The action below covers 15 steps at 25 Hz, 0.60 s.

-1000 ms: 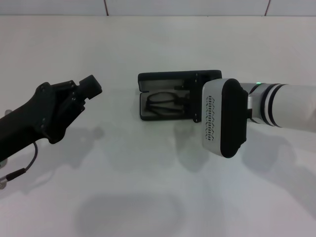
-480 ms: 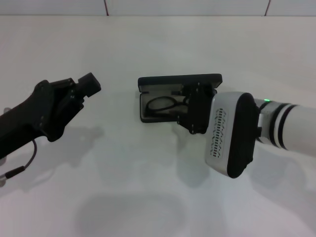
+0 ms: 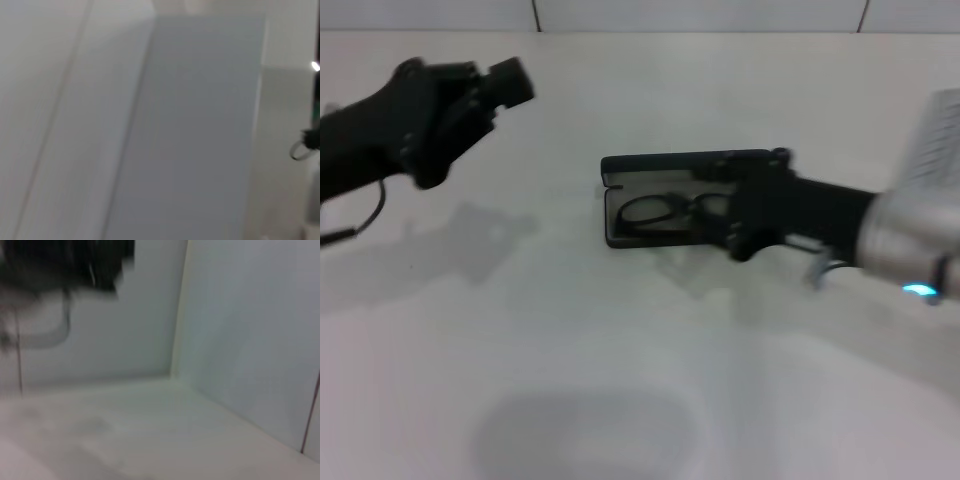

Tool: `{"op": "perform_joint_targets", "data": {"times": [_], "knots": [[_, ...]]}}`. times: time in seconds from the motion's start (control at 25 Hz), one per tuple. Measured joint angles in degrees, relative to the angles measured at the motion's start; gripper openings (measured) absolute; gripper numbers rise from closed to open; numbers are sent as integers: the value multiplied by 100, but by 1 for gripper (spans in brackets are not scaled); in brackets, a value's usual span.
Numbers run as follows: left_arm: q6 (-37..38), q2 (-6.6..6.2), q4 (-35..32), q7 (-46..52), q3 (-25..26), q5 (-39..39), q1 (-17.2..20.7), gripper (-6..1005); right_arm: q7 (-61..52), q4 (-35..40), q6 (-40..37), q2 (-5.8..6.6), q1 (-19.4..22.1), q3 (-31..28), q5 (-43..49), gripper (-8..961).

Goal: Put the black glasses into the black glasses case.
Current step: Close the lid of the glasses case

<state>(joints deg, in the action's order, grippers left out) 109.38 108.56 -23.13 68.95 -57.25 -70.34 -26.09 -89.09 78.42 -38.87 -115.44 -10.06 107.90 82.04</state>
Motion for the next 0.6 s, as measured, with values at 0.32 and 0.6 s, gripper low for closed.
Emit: {"op": "perform_joint_targets", "data": {"times": [0.32, 0.6], "knots": [[-1634, 10, -869, 1483, 6, -1659, -1396, 35, 1341, -2432, -4517, 16, 271, -2827, -3050, 384], [-3190, 548, -844, 1937, -30, -3601, -2149, 147, 2000, -4057, -5956, 27, 208, -4314, -2689, 384]]}}
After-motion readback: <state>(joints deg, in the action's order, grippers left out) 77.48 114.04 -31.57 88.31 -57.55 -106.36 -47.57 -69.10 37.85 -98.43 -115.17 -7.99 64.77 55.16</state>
